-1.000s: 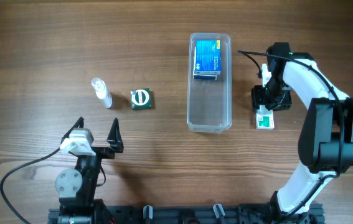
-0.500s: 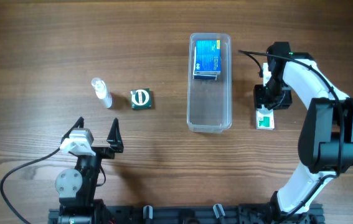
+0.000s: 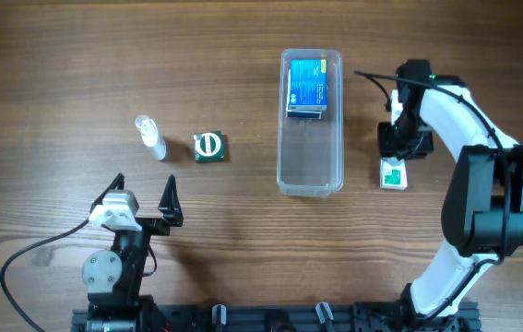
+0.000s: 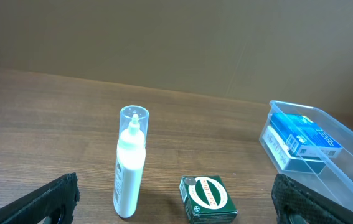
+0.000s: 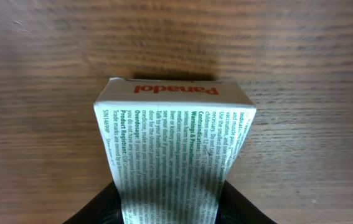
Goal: Pack container
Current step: 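Carry the Panadol box left and place it into the container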
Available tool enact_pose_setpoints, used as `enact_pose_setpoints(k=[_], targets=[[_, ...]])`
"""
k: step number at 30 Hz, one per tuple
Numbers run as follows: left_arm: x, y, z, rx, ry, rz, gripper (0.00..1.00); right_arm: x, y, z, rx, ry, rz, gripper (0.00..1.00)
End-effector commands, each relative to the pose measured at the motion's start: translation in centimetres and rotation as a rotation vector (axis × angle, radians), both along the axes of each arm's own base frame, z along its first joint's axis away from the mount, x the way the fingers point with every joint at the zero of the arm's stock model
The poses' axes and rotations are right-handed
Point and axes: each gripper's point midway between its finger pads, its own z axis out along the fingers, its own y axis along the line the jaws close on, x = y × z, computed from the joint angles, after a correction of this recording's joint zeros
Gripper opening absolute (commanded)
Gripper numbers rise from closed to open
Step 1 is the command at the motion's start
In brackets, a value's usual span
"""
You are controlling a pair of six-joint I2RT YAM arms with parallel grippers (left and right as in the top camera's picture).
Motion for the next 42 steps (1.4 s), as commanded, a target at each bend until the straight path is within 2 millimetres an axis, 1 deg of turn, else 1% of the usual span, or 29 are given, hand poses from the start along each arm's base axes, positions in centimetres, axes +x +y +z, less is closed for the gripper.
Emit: enact_pose_setpoints(k=[1, 2, 3, 4, 5, 6, 7, 8, 10, 12, 14, 15, 20, 21, 23, 27, 29, 31, 33, 39, 42], targets=[[0.0, 0.1, -0.2, 0.015, 0.001, 0.002, 1.0, 3.1, 0.6, 5.2, 0.044, -0.144, -0.021, 0.43], [0.0, 0.1, -0.2, 0.015, 0.001, 0.002, 1.0, 3.7, 1.0, 6.8, 0.058, -0.171, -0.019, 0.43], [0.0, 0.1, -0.2, 0.015, 0.001, 0.002, 1.0, 4.0, 1.2, 7.9, 0.068, -0.191, -0.02, 0.43], [0.0, 0.1, -0.2, 0.015, 0.001, 0.002, 1.0, 4.8, 1.8, 9.9, 0.09, -0.234, -0.026, 0.43], [0.0, 0.1, -0.2, 0.015, 0.001, 0.002, 1.0, 5.4, 2.3, 11.6, 0.11, -0.274, -0.027, 0.42], [0.0, 0.1, -0.2, 0.015, 0.001, 0.002, 1.0, 6.2, 3.3, 13.3, 0.142, -0.322, -0.01, 0.42], [0.0, 0.1, -0.2, 0.015, 0.001, 0.002, 1.0, 6.7, 4.0, 14.2, 0.161, -0.352, 0.002, 0.42], [0.0, 0.1, -0.2, 0.015, 0.001, 0.002, 1.0, 7.5, 4.9, 15.6, 0.183, -0.401, 0.022, 0.42], [0.0, 0.1, -0.2, 0.015, 0.001, 0.002, 1.0, 8.7, 6.6, 17.3, 0.198, -0.472, 0.044, 0.41], [0.0, 0.1, -0.2, 0.015, 0.001, 0.002, 1.0, 9.5, 8.2, 18.1, 0.214, -0.514, 0.064, 0.42], [0.0, 0.1, -0.2, 0.015, 0.001, 0.002, 1.0, 10.2, 10.4, 18.6, 0.238, -0.554, 0.08, 0.43], [0.0, 0.1, -0.2, 0.015, 0.001, 0.002, 1.0, 10.6, 11.9, 19.0, 0.254, -0.583, 0.102, 0.43], [0.0, 0.1, -0.2, 0.015, 0.001, 0.002, 1.0, 11.8, 16.8, 20.6, 0.304, -0.689, 0.18, 0.44], [0.0, 0.1, -0.2, 0.015, 0.001, 0.002, 1.0, 12.1, 17.2, 20.7, 0.303, -0.703, 0.175, 0.43], [0.0, 0.1, -0.2, 0.015, 0.001, 0.002, 1.0, 12.7, 17.4, 20.4, 0.28, -0.72, 0.142, 0.43], [0.0, 0.1, -0.2, 0.015, 0.001, 0.002, 1.0, 13.4, 17.7, 18.0, 0.267, -0.682, 0.114, 0.44], [0.0, 0.1, -0.2, 0.015, 0.001, 0.002, 1.0, 13.7, 17.8, 16.7, 0.26, -0.657, 0.113, 0.47], [0.0, 0.1, -0.2, 0.015, 0.001, 0.002, 1.0, 13.9, 17.9, 15.5, 0.256, -0.637, 0.113, 0.47], [0.0, 0.1, -0.2, 0.015, 0.001, 0.002, 1.0, 14.2, 18.1, 14.8, 0.258, -0.629, 0.115, 0.47], [0.0, 0.1, -0.2, 0.015, 0.001, 0.002, 1.0, 14.9, 18.4, 13.7, 0.263, -0.626, 0.117, 0.47], [0.0, 0.1, -0.2, 0.015, 0.001, 0.002, 1.0, 15.2, 18.5, 13.5, 0.264, -0.632, 0.117, 0.48]])
